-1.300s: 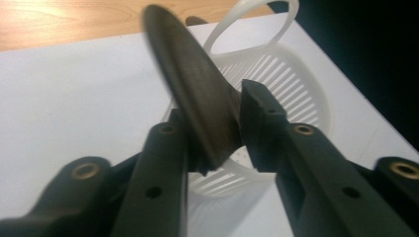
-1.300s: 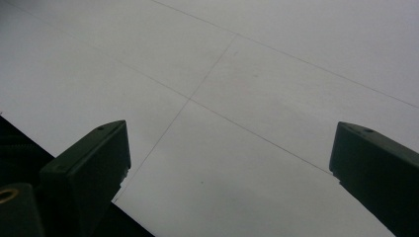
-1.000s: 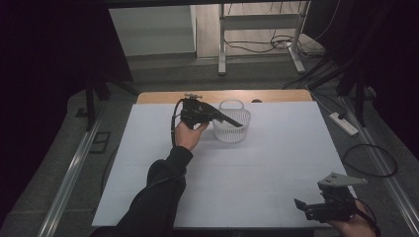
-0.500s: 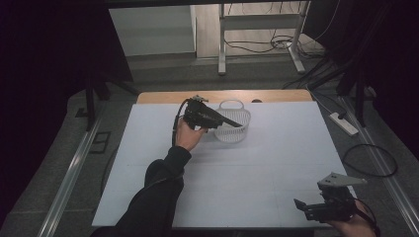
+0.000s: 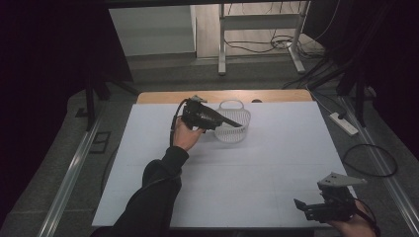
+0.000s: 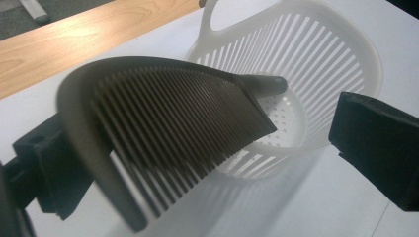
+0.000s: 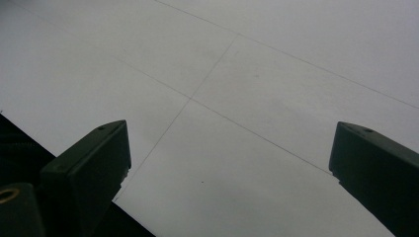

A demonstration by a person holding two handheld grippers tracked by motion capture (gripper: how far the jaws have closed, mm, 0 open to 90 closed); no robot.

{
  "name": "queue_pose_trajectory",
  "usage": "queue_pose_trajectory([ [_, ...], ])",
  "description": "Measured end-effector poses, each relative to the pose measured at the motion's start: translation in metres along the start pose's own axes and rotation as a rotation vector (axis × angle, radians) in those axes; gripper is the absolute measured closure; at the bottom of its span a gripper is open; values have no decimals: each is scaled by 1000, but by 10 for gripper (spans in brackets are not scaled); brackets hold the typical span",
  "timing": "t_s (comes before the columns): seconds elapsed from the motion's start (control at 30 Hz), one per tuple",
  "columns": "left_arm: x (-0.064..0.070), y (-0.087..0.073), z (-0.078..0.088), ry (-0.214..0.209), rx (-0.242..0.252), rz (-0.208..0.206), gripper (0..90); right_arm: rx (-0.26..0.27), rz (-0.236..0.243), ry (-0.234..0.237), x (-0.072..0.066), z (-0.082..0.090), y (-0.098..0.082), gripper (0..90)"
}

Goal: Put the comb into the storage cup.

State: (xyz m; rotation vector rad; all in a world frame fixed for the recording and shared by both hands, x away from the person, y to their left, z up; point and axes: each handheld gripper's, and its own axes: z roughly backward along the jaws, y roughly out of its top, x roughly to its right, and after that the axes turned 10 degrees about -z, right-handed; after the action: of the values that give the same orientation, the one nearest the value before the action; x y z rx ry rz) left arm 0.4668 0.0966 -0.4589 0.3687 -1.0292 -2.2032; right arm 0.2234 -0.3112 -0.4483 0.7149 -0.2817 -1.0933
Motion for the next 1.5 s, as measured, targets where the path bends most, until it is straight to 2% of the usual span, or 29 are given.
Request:
queue_pose_trajectory([
  [0.5,-2,-5,13,-18,4,-17,0,-2,-3,12,1,0,0,7],
  [0.7,-1,-7,19,-20,-5,-36,0,0,-6,15,1,0,0,0],
  [1.17,1,-19,27,-43,7,-24,0,4,-19,22,2,1,0,0],
  [1.5,3,-31,32,-62,8,-33,0,-1,-13,20,2,0,0,0],
])
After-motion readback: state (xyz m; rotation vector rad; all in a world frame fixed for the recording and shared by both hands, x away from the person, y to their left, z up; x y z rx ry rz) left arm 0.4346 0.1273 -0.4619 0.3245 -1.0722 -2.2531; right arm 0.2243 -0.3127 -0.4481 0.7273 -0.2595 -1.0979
